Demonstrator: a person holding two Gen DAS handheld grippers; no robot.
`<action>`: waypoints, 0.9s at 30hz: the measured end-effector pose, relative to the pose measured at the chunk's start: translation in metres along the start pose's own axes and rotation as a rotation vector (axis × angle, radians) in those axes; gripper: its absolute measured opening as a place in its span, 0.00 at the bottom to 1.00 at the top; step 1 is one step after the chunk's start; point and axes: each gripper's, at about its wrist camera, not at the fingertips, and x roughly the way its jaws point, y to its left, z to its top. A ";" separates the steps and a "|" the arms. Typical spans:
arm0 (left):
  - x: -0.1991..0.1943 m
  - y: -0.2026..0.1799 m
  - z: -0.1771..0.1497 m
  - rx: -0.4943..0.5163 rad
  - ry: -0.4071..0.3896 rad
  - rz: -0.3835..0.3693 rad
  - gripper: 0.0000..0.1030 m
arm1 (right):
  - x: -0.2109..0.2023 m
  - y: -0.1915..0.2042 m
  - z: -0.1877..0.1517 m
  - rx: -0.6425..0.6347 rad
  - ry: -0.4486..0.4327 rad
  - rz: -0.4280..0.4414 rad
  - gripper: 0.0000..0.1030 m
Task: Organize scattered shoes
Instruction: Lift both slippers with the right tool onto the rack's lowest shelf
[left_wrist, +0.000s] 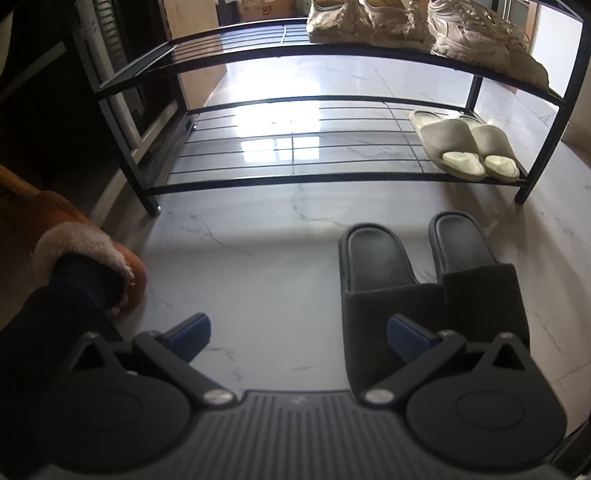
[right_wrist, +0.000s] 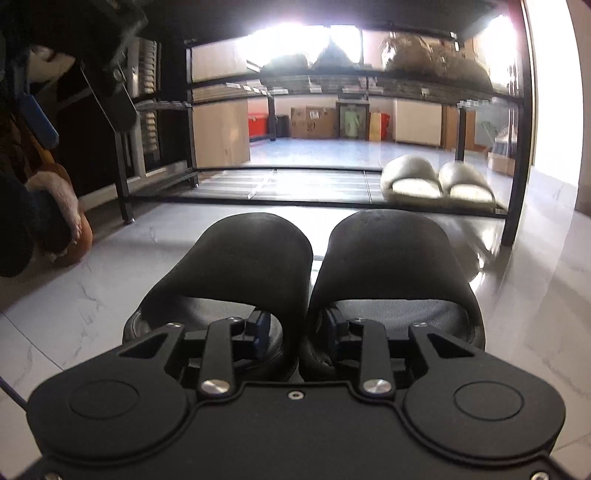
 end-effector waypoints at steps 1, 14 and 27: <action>0.000 0.002 -0.001 -0.002 -0.001 0.004 0.99 | -0.003 0.002 0.003 -0.008 -0.017 0.003 0.31; -0.012 0.016 -0.001 -0.027 -0.071 0.038 0.99 | 0.023 0.004 0.046 -0.032 -0.114 0.049 0.34; -0.014 0.026 0.004 -0.025 -0.086 0.054 0.99 | 0.148 -0.003 0.108 0.016 -0.131 0.081 0.34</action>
